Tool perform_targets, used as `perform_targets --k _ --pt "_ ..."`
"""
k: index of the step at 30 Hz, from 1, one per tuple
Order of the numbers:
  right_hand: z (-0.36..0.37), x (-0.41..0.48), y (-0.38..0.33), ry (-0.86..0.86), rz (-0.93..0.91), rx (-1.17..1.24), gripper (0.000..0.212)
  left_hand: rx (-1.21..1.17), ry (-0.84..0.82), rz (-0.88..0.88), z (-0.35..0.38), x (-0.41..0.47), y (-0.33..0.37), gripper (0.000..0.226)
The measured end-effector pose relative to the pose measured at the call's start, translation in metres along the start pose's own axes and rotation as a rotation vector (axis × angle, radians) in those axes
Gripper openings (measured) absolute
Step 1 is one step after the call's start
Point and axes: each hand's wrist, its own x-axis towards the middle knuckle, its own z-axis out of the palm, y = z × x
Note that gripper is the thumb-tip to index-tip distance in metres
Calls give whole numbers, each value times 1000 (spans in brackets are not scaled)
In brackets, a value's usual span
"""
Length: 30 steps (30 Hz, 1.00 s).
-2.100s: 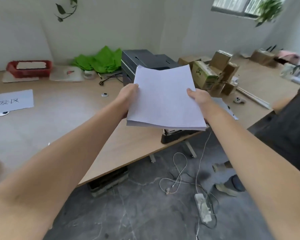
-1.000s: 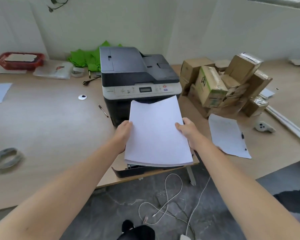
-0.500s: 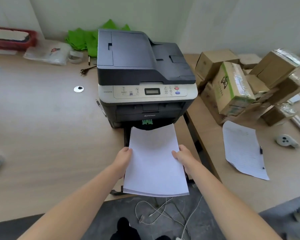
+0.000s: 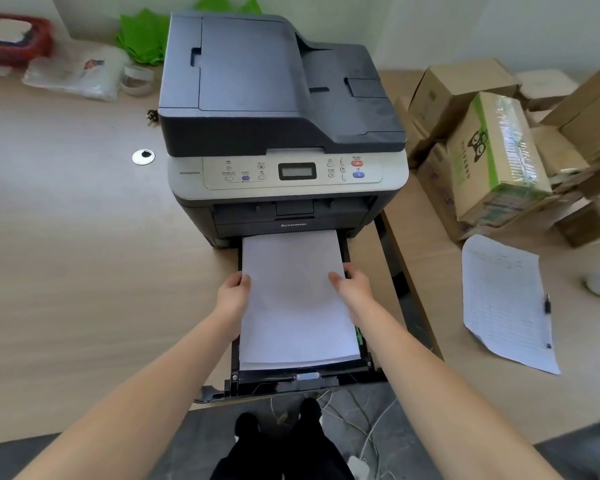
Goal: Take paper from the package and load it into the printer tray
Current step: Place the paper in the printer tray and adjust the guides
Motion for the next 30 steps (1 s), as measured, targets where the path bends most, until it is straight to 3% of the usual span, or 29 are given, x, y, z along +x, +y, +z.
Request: perform_targets --k 5,8,12,15,21,26,30 --pt "0 20 5 -8 -5 -16 39 18 33 17 10 13 -5 37" --pt "2 25 8 3 -37 -15 36 68 70 34 16 17 -8 17" --pt "6 29 12 21 -101 -66 41 160 165 98 24 10 -13 36" --pt "8 27 14 -20 -142 -182 51 251 173 212 29 3 -19 30" --pt "9 23 23 -101 -228 -389 80 678 106 410 30 3 -26 60" --pt "11 22 32 -50 -356 -649 94 1116 204 594 18 17 -33 68" --pt "3 28 36 40 -569 -979 100 1093 171 620 8 16 -39 77"
